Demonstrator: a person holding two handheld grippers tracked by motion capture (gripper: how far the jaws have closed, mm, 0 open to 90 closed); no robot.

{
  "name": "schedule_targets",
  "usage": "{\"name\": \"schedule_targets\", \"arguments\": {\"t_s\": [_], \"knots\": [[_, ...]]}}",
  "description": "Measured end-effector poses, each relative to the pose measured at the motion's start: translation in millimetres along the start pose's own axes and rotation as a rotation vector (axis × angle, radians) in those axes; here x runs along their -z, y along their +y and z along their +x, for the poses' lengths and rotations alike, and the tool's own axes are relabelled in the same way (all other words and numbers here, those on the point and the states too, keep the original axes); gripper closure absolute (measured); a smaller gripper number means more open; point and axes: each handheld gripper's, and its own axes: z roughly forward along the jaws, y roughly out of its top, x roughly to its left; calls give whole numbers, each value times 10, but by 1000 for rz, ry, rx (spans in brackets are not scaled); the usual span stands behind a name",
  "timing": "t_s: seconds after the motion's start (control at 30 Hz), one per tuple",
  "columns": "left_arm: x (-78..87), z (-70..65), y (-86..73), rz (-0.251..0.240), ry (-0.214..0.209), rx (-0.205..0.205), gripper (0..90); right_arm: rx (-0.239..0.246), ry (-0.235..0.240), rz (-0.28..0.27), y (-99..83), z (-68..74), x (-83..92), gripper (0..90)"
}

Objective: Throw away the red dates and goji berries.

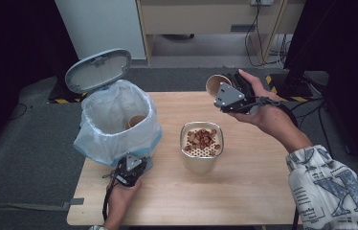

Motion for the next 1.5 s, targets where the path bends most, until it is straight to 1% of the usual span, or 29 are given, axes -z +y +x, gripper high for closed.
{"name": "schedule_targets", "arguments": {"t_s": [0.13, 0.3, 0.5, 0.7, 0.8, 0.97, 1.27, 1.5], "knots": [[0, 0, 0, 0, 0, 0, 897, 11, -2, -2, 23, 11, 11, 340], [2, 1, 1, 2, -1, 0, 897, 44, -8, -1, 53, 31, 17, 340], [1, -3, 1, 1, 1, -3, 897, 65, -10, -3, 83, 42, 32, 341], [1, -4, 1, 1, 2, -3, 897, 93, -26, 6, 89, 46, 42, 341], [2, -4, 3, 4, 2, -3, 897, 87, -29, 1, 96, 35, 47, 341], [2, -3, 3, 4, 2, -4, 897, 101, -35, 7, 107, 41, 50, 341], [3, -4, 3, 4, 2, -4, 897, 101, -36, 3, 116, 40, 54, 341], [2, -10, 4, 2, 6, -9, 897, 117, -50, 8, 120, 9, 76, 341]]}}
